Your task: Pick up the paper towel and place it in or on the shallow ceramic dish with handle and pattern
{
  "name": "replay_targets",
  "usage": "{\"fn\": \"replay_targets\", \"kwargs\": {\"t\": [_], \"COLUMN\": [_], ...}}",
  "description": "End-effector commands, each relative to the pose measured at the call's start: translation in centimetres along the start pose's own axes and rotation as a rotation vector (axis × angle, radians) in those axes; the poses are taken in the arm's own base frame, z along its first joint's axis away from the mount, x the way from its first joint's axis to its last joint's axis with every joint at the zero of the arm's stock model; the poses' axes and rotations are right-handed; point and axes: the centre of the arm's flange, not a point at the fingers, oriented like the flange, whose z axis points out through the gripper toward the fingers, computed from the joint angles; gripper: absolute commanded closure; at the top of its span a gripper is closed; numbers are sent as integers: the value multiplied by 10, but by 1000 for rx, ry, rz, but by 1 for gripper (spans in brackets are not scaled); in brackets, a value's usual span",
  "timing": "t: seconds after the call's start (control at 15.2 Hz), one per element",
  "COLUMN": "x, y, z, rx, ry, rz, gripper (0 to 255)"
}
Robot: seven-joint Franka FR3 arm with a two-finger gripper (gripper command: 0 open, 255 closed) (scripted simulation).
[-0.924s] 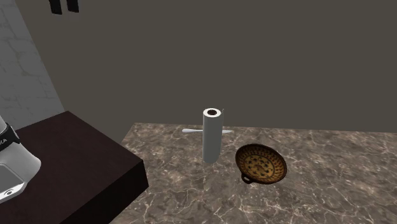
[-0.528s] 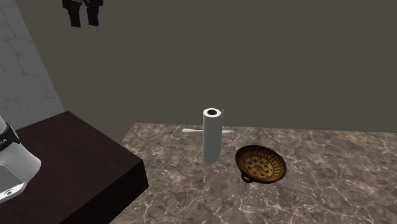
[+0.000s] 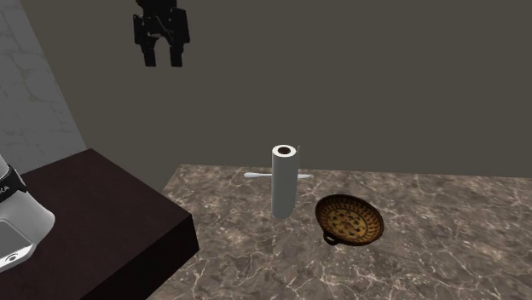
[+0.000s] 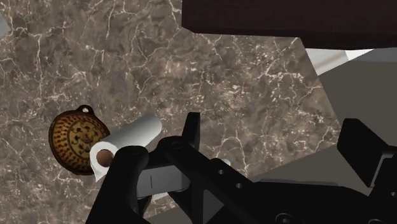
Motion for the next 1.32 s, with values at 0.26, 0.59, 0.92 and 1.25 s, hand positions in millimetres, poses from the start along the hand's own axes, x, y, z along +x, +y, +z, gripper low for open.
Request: {"fn": "replay_targets", "kwargs": {"t": [0.26, 0.59, 0.92, 1.25], "x": [44, 81, 118, 155], "y": [51, 91, 131, 173], "z": [45, 79, 113, 147], "rx": [-17, -31, -44, -57], "ry": [4, 6, 9, 11], "rz": [8, 16, 24, 31], "gripper": [0, 0, 0, 0]}}
